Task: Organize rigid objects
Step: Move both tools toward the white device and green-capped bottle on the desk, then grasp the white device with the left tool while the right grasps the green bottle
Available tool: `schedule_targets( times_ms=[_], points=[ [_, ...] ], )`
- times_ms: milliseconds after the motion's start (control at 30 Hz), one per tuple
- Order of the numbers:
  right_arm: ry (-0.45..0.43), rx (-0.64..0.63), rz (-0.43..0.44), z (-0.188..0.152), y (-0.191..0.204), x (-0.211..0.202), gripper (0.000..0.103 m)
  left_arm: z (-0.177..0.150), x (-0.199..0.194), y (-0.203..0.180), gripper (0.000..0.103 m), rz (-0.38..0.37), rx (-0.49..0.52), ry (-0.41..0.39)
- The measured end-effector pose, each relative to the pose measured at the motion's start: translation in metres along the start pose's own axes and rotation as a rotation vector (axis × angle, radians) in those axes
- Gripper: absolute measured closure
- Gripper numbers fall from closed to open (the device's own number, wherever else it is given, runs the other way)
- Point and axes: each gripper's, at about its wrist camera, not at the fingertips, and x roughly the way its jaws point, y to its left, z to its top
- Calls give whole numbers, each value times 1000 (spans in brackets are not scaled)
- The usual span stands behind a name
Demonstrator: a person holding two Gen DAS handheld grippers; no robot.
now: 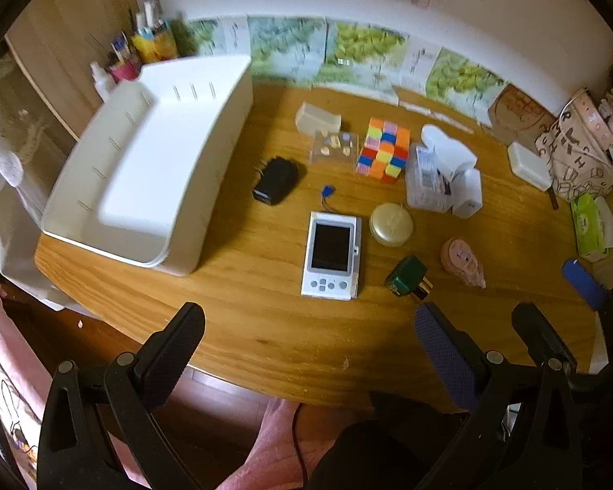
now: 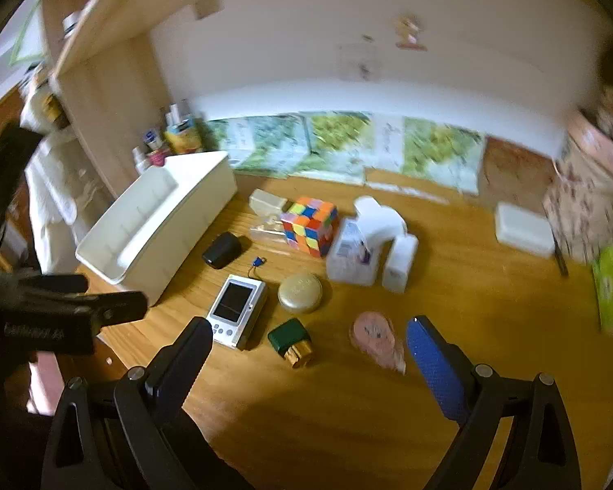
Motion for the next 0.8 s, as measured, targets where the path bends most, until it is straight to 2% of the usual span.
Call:
schedule_targets(
  times_ms=[100,167,333,567,633,800],
  points=[
    [-49,-122,-23,-2,9,3,6,7,15,2,1,-15,-9,57],
    [-60,-189,-2,-3,13,9,6,13,28,3,1,-29,-23,97],
    [-4,-191,91,-1,7,32,11,29,62,4,1,-66,-57,214],
    [150,-192,207,4,1,78,19,44,105,8,3,-101,-116,366],
    [193,-197,231,5,3,90,23,48,117,10,7,-98,-124,404],
    [307,-214,269,3,8,119,30,54,141,12,8,-113,-148,487]
  ],
)
